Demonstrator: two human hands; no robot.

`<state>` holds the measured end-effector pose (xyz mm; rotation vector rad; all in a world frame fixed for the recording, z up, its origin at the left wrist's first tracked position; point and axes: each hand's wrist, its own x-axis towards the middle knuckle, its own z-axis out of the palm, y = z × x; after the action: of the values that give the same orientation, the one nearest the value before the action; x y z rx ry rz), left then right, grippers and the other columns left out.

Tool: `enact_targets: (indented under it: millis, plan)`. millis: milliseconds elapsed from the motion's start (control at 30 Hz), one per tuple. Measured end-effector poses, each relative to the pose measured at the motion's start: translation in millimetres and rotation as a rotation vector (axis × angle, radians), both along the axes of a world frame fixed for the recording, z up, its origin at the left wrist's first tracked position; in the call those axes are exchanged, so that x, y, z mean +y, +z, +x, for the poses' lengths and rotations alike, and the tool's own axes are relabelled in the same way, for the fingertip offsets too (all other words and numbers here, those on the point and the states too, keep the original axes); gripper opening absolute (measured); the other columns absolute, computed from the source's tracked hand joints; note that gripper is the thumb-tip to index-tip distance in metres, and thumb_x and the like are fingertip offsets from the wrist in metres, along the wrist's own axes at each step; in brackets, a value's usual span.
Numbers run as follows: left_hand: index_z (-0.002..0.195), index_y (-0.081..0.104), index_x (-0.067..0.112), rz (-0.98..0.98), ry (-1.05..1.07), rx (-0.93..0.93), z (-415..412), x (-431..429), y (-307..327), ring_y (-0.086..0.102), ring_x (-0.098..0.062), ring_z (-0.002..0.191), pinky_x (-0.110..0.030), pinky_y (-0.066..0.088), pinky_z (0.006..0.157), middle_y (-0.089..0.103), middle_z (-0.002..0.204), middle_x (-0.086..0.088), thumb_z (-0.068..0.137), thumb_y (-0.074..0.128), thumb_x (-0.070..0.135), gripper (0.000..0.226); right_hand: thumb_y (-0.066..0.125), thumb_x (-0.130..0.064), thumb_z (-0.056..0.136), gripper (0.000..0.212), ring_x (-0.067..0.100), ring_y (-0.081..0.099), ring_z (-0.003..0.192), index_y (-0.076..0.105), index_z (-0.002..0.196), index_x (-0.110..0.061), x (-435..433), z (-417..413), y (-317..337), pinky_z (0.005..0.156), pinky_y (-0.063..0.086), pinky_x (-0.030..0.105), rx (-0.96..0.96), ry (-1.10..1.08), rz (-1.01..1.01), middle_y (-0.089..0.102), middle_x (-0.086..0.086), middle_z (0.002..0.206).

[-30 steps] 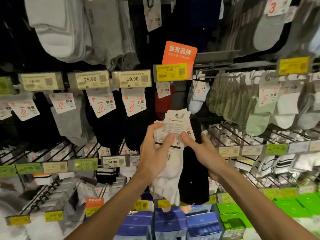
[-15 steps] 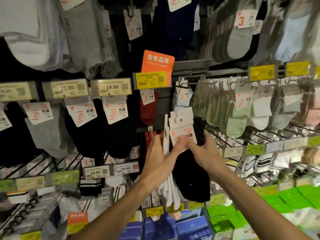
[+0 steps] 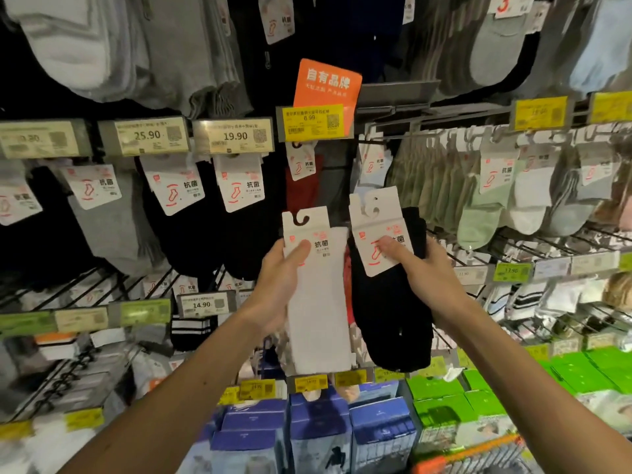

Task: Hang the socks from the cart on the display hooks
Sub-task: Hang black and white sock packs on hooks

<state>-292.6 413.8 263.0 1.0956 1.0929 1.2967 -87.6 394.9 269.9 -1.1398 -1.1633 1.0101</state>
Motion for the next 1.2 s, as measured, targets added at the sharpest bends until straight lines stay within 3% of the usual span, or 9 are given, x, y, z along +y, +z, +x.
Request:
enact_targets:
  millis: [67, 167, 300, 467, 633, 733, 833, 1000, 1200]
  plan:
    - [0.116, 0.062, 0.019, -0.014, 0.011, 0.006, -9, -2, 1, 0.073, -0.017, 0.087, -0.034, 0.058, 0.070, 0.075, 0.104, -0.003, 0.102, 0.053, 0.028, 0.019, 0.070, -0.022, 0.092, 0.020, 0.009, 0.075, 0.082, 0.068, 0.110, -0.014, 0, -6, -1, 0.061, 0.055, 0.017, 0.019, 0.018, -0.009, 0.078, -0.004, 0.092]
    - [0.110, 0.063, 0.023, -0.003, 0.046, 0.038, -21, -4, -2, 0.073, -0.011, 0.074, -0.027, 0.055, 0.057, 0.077, 0.090, 0.003, 0.102, 0.051, 0.035, 0.019, 0.069, -0.022, 0.092, 0.026, 0.012, 0.075, 0.084, 0.068, 0.115, -0.010, 2, -20, -2, 0.061, 0.055, 0.017, 0.011, 0.044, -0.025, 0.078, -0.002, 0.094]
    - [0.110, 0.063, 0.027, 0.038, 0.085, 0.077, -35, -5, -2, 0.074, -0.009, 0.079, -0.025, 0.055, 0.060, 0.077, 0.091, 0.008, 0.101, 0.051, 0.039, 0.020, 0.070, -0.024, 0.091, 0.025, 0.011, 0.075, 0.085, 0.067, 0.114, -0.014, 5, -41, 1, 0.063, 0.056, 0.018, 0.011, 0.064, -0.005, 0.078, -0.005, 0.094]
    - [0.109, 0.060, 0.029, 0.122, 0.114, 0.071, -53, -9, 1, 0.072, -0.003, 0.085, -0.020, 0.057, 0.067, 0.074, 0.098, 0.012, 0.098, 0.059, 0.024, 0.013, 0.077, -0.028, 0.083, 0.031, 0.012, 0.074, 0.091, 0.066, 0.110, -0.020, 8, -75, 0, 0.083, 0.058, 0.036, -0.006, 0.060, 0.024, 0.078, -0.006, 0.098]
    - [0.104, 0.060, 0.024, 0.181, 0.180, 0.083, -88, -18, 13, 0.071, -0.005, 0.085, -0.020, 0.056, 0.069, 0.073, 0.098, 0.009, 0.096, 0.062, 0.017, 0.011, 0.083, -0.026, 0.066, 0.055, 0.009, 0.074, 0.090, 0.066, 0.117, -0.013, 3, -113, 7, 0.067, 0.058, 0.018, -0.019, 0.125, 0.063, 0.078, -0.007, 0.098]
    - [0.112, 0.059, 0.020, 0.230, 0.160, 0.112, -120, -36, 18, 0.071, -0.006, 0.091, -0.021, 0.056, 0.074, 0.073, 0.103, 0.008, 0.098, 0.059, 0.014, 0.015, 0.088, -0.024, 0.062, 0.061, 0.012, 0.075, 0.090, 0.066, 0.117, -0.012, -8, -143, 9, 0.073, 0.059, 0.030, -0.040, 0.117, 0.061, 0.078, -0.004, 0.099]
    - [0.115, 0.059, 0.019, 0.237, 0.143, 0.107, -143, -51, 23, 0.071, -0.005, 0.093, -0.021, 0.055, 0.074, 0.073, 0.105, 0.007, 0.100, 0.056, 0.017, 0.016, 0.089, -0.015, 0.065, 0.052, 0.010, 0.075, 0.084, 0.068, 0.113, -0.012, -16, -167, 10, 0.073, 0.057, 0.032, -0.042, 0.097, 0.053, 0.078, -0.005, 0.094]
    - [0.121, 0.057, 0.023, 0.272, 0.116, 0.074, -204, -84, 45, 0.071, -0.004, 0.095, -0.020, 0.055, 0.074, 0.075, 0.099, 0.017, 0.098, 0.059, 0.021, 0.023, 0.088, -0.012, 0.070, 0.051, 0.012, 0.073, 0.094, 0.065, 0.115, -0.017, -42, -236, 26, 0.079, 0.055, 0.032, -0.020, 0.069, 0.120, 0.077, -0.004, 0.101]
    - [0.120, 0.053, 0.029, 0.383, 0.020, 0.168, -259, -114, 84, 0.068, 0.006, 0.094, -0.012, 0.052, 0.072, 0.071, 0.104, 0.019, 0.098, 0.057, 0.010, 0.029, 0.088, -0.026, 0.073, 0.058, 0.013, 0.068, 0.104, 0.056, 0.122, -0.025, -71, -293, 57, 0.093, 0.054, 0.045, -0.074, 0.014, 0.218, 0.073, -0.009, 0.109]
